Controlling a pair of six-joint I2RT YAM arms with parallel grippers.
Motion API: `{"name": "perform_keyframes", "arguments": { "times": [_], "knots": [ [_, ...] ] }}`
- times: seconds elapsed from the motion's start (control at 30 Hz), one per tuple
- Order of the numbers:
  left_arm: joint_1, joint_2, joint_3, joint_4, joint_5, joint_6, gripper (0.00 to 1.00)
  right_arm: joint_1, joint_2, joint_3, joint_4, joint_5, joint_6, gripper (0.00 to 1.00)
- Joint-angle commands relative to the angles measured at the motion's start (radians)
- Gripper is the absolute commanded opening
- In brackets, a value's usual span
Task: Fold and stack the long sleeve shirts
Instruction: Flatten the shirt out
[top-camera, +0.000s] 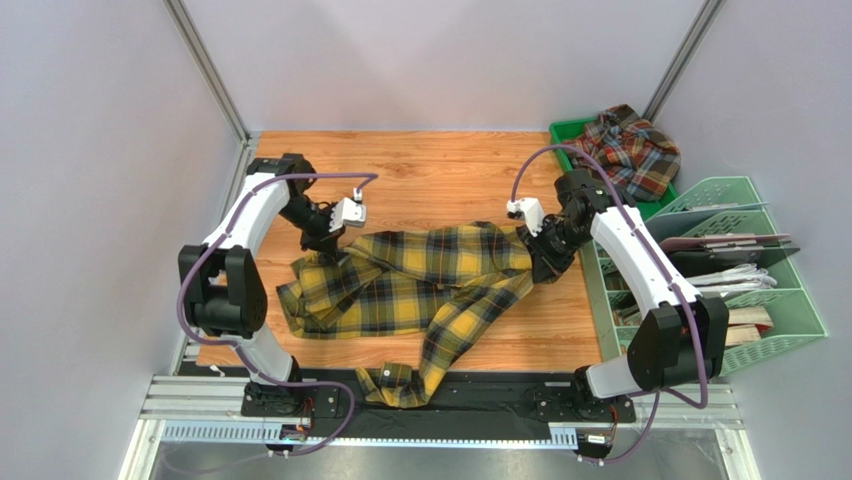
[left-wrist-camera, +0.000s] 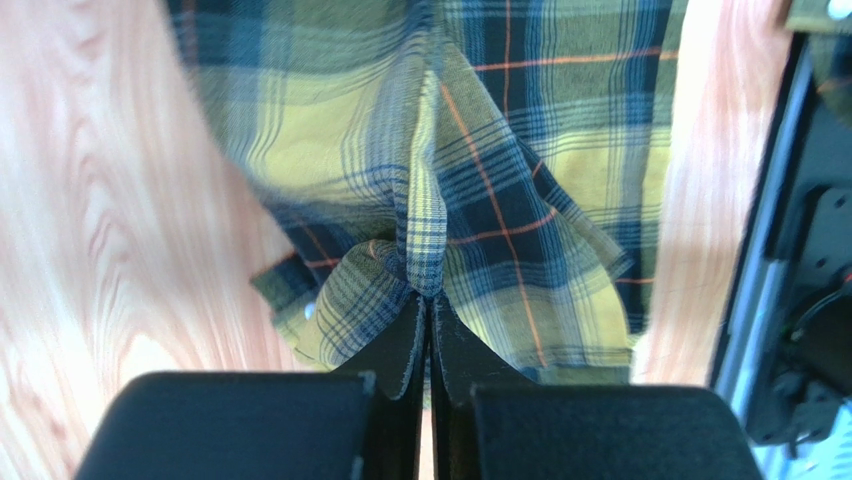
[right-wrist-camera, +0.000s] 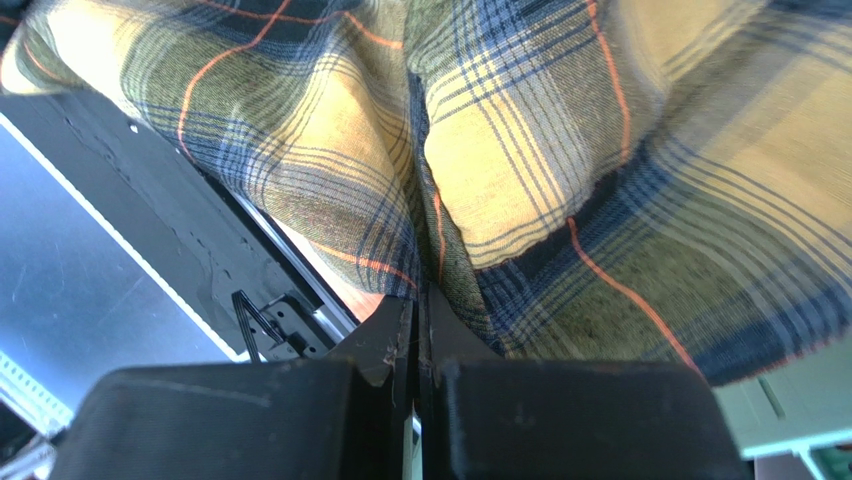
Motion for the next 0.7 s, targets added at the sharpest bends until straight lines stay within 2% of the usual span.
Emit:
{"name": "perform_keyframes", "arguments": {
  "times": [0.0,0.13,0.2,0.23,0.3,0.33,0.37,0.4,0.43,0.47,0.5,0.53,0.57,0.6,0.63,0.67],
  "knots": [
    [0.051,-0.156,0.001,-0.055,0.097,-0.160,0.00,-0.026,-0.120,0.006,0.042,0.000,0.070,0.00],
    [0.100,-0.247,0.012,0.035,0.086,-0.386,0.00,-0.055,-0.160,0.032,0.170,0.035,0.200,0.00],
    [0.114,-0.255,0.026,0.156,0.034,-0.560,0.00,-0.075,-0.145,0.067,0.265,0.055,0.246,0.00],
    [0.114,-0.244,0.053,0.230,-0.050,-0.632,0.00,-0.077,-0.098,0.091,0.305,0.081,0.263,0.00],
    [0.117,-0.156,0.134,0.386,-0.104,-0.769,0.00,-0.077,-0.013,0.220,0.445,0.101,0.312,0.00],
    [0.117,-0.108,0.274,0.474,-0.179,-0.812,0.00,-0.077,0.115,0.286,0.485,0.148,0.337,0.00],
    [0.117,0.015,0.384,0.502,-0.226,-0.908,0.00,-0.078,0.186,0.501,0.532,0.177,0.387,0.00],
    [0.119,0.092,0.518,0.513,-0.286,-0.955,0.00,-0.081,0.278,0.630,0.530,0.197,0.418,0.00],
    [0.120,0.180,0.871,0.487,-0.416,-0.999,0.00,-0.096,0.361,0.814,0.511,0.219,0.444,0.00],
    [0.126,0.372,1.100,0.452,-0.463,-1.076,0.00,-0.106,0.538,0.990,0.447,0.222,0.473,0.00],
    [0.146,0.467,1.340,0.424,-0.481,-1.105,0.00,-0.116,0.615,1.401,0.407,0.218,0.533,0.00],
    [0.155,0.534,1.682,0.462,-0.488,-1.140,0.00,-0.133,0.678,1.575,0.380,0.205,0.552,0.00],
    [0.172,0.456,1.604,0.574,-0.491,-1.148,0.00,-0.139,0.717,1.690,0.393,0.201,0.575,0.00],
    [0.175,0.344,1.451,0.708,-0.497,-1.159,0.00,-0.149,0.685,1.732,0.425,0.190,0.613,0.00],
    [0.183,0.219,1.083,1.007,-0.480,-1.190,0.00,-0.164,0.605,1.665,0.536,0.169,0.644,0.00],
    [0.200,-0.003,0.925,1.143,-0.444,-1.202,0.00,-0.175,0.402,1.520,0.631,0.155,0.667,0.00]
  ]
}}
